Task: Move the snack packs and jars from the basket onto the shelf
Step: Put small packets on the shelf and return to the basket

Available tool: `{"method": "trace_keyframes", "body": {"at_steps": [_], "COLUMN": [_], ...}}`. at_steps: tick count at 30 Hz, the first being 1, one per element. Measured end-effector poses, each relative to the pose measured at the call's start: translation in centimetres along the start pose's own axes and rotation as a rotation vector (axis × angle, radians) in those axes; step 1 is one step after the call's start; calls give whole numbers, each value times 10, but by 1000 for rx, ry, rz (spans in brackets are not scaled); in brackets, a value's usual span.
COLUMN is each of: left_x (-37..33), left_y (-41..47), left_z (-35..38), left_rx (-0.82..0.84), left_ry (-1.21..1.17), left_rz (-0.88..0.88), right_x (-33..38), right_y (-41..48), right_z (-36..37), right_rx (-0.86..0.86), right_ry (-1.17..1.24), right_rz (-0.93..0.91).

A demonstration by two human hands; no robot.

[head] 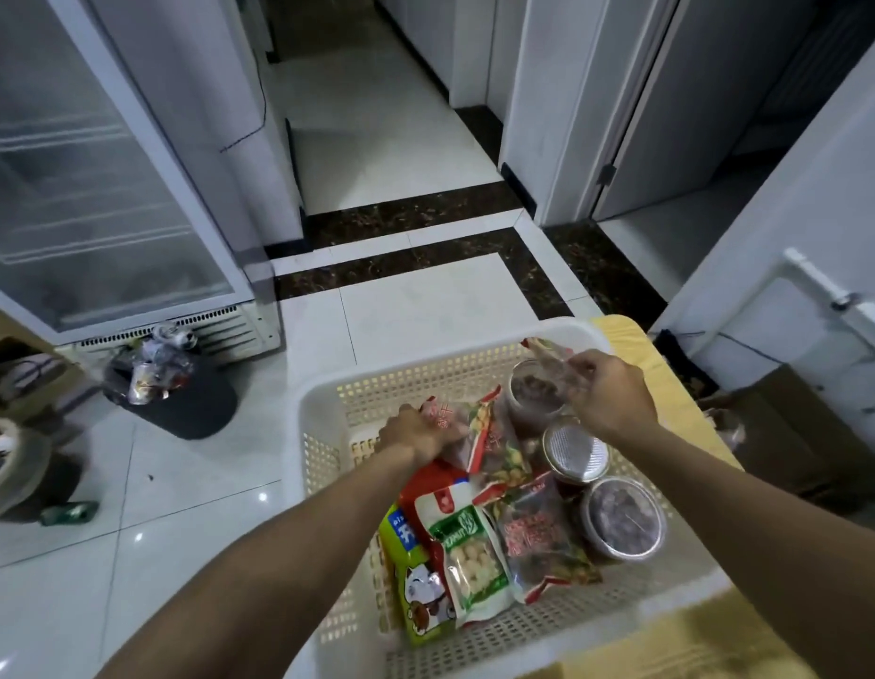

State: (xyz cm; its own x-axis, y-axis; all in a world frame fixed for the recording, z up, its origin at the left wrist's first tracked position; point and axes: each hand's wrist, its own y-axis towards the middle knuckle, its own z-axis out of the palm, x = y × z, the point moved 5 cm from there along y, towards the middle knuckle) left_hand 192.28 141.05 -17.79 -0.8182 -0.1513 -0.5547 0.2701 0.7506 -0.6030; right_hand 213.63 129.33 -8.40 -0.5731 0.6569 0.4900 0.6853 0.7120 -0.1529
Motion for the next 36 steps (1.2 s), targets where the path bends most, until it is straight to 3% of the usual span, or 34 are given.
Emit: {"method": "trace_keyframes", "body": {"at_steps": [7,12,17,21,24,29,36], "left_x": [13,4,-4,2,3,-14,-75], "left_y": [16,12,3,-3,-8,-27,-95], "left_z": [10,9,8,1,-4,5,16], "left_rx": [23,-16,-48,-119,-126,101,189], "left_ry": [-160,-345,-496,-699,-876,-1168,-1076], "left_rz": [-168,11,154,140,134,125,407], "right_x": [-2,-5,-11,-18,-29,-35,-28], "right_y": [5,7,5,-2,-10,-31,-80], "right_z": [24,28,36,38,40,28,-56], "right_rx": [59,70,81,144,151,84,-139], "right_ry": [56,13,322,671,787,953,1012], "right_rz": [3,9,113,298,387,370,189]}}
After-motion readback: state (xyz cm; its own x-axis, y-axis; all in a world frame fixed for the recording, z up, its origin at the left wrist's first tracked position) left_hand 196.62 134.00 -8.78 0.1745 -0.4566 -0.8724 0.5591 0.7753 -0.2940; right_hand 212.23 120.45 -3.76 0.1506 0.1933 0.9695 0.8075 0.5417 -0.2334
